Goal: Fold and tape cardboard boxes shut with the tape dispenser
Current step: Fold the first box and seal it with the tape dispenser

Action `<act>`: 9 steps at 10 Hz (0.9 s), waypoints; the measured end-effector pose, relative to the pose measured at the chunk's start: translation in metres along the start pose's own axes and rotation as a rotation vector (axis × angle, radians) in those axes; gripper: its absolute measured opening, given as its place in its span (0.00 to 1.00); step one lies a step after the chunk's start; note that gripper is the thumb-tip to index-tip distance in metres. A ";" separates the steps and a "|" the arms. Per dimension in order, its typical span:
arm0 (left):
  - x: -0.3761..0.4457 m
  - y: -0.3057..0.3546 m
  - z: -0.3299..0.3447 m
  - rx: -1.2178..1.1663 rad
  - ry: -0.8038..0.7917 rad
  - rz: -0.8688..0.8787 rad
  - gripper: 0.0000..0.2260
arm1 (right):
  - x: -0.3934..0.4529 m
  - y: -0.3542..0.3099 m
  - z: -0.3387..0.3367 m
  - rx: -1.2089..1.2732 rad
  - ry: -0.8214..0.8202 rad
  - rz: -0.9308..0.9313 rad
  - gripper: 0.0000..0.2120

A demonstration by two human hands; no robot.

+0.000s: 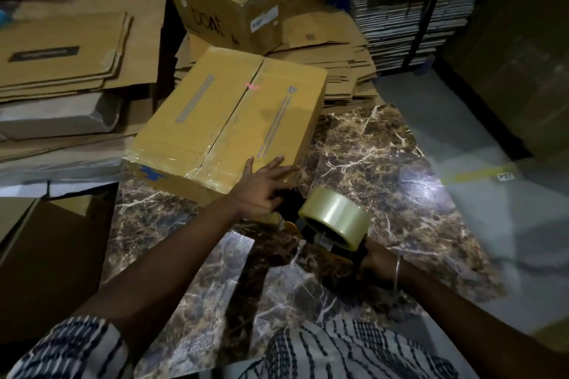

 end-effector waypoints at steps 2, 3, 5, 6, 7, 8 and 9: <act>0.000 0.000 0.000 -0.007 0.005 -0.039 0.11 | 0.015 0.007 0.003 0.120 0.028 0.034 0.22; -0.001 0.001 0.000 -0.045 -0.009 -0.041 0.07 | 0.022 0.007 0.007 -0.068 0.114 0.024 0.19; 0.000 0.001 -0.007 -0.083 -0.061 -0.068 0.12 | 0.031 0.007 0.006 0.200 0.104 0.096 0.26; 0.001 0.007 -0.008 -0.057 -0.058 -0.093 0.10 | 0.043 0.040 0.015 0.286 0.105 -0.072 0.37; 0.003 0.010 -0.006 -0.033 -0.054 -0.112 0.10 | 0.048 0.054 0.017 0.359 0.171 -0.086 0.40; 0.003 0.007 -0.004 -0.068 -0.034 -0.117 0.10 | 0.046 0.053 0.018 0.340 0.197 -0.055 0.36; 0.002 -0.002 0.000 -0.084 -0.021 -0.111 0.08 | 0.047 0.048 0.015 0.319 0.201 -0.055 0.34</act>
Point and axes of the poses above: each hand's wrist, its own x-axis towards the middle knuckle, its own z-axis out of the palm, y = z × x, the point moved 2 cm from there along x, towards the middle knuckle, and after that the axes turned 15 degrees about -x, right-handed, at the moved point
